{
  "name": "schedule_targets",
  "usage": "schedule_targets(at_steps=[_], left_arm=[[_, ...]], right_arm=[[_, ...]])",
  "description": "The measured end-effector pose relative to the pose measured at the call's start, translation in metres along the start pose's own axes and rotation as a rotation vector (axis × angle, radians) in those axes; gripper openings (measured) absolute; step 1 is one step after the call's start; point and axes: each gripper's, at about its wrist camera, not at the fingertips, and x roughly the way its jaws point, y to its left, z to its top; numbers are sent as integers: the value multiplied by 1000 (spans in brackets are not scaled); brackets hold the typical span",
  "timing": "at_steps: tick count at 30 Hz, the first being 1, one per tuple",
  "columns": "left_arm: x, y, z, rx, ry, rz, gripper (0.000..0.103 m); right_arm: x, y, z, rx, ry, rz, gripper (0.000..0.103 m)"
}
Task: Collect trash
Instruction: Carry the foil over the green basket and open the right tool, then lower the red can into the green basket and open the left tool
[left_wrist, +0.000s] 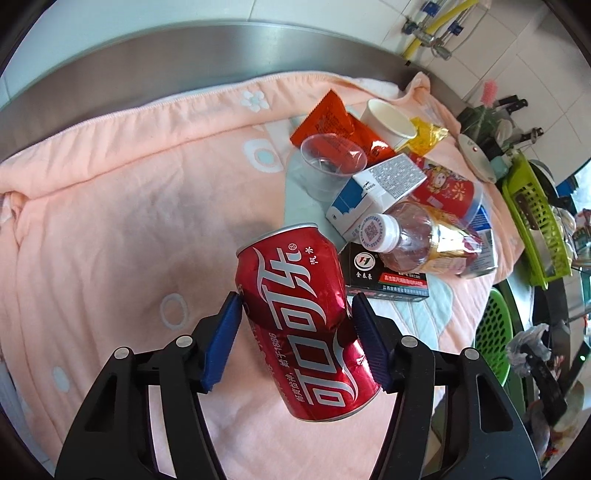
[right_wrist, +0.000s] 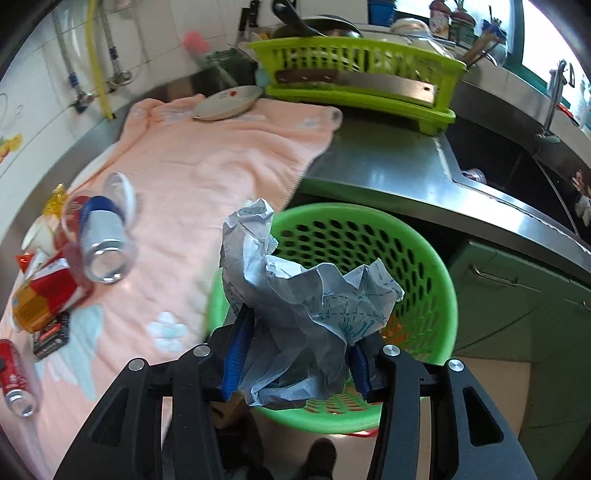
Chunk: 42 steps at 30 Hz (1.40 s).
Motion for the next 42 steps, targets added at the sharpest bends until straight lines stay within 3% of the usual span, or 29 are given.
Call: schedule_targets(at_steps=[3,5,9,15,21,28,32,37,42], left_arm=[[-14,-2,-6,8,-23,-4,59],[-23,-6,-11,17,-34,-5,59],[-36,-22,-19,30,-43,-34,58],[-46,-82,-26,124,-55,-114,58],[-29,-177,-34,288,-25,-216,58],[15,-302,-54,498,54,-338,58],[51,-356,-72,597,102,-347,58],[112,-410,-106,738,184,-294,58],[163,-421,-133,821,257,-223,58]], right_arm=[[16,-17,2,8,25,4,51],[29,-25,3,7,41,-6,64],[50,-32,9,-4,68,10,71],[47,-43,17,-18,42,30,80],[20,-64,18,-23,-6,57,84],[-18,-96,12,-46,-82,36,84],[-28,-116,8,-18,-100,43,84],[-29,-127,3,-31,-105,13,84],[-24,-138,-2,-23,-92,9,84]])
